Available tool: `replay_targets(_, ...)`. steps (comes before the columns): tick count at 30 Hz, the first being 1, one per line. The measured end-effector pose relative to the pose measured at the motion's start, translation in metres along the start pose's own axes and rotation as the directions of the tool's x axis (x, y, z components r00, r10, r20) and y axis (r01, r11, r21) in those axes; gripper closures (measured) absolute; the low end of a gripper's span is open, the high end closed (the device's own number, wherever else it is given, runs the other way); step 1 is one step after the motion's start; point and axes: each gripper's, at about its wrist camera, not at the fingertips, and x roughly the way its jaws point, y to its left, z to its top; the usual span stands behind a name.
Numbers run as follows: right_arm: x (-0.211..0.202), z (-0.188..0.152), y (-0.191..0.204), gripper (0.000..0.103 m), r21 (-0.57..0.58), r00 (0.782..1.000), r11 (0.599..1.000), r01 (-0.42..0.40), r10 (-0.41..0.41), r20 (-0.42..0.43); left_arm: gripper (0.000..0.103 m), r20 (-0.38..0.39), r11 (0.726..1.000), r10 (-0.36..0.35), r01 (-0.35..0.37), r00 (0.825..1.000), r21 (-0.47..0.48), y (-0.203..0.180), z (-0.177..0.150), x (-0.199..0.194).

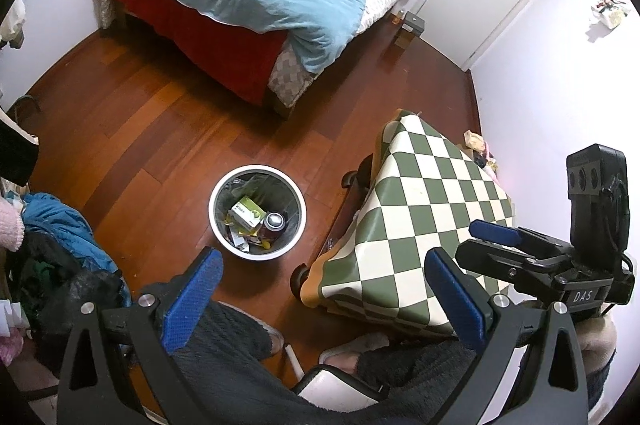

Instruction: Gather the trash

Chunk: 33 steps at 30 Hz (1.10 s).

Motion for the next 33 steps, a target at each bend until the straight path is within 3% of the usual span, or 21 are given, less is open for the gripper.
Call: replay_targets(33, -0.0011, -0.0016, 0.0097, 0.0, -0.03, 0.999, 0.999, -0.026, 0.026, -0.023, 0.0, -0.006, 1.0, -0.016, 0.016, 1.0, -0.004, 0.0029, -0.0006, -0.0017)
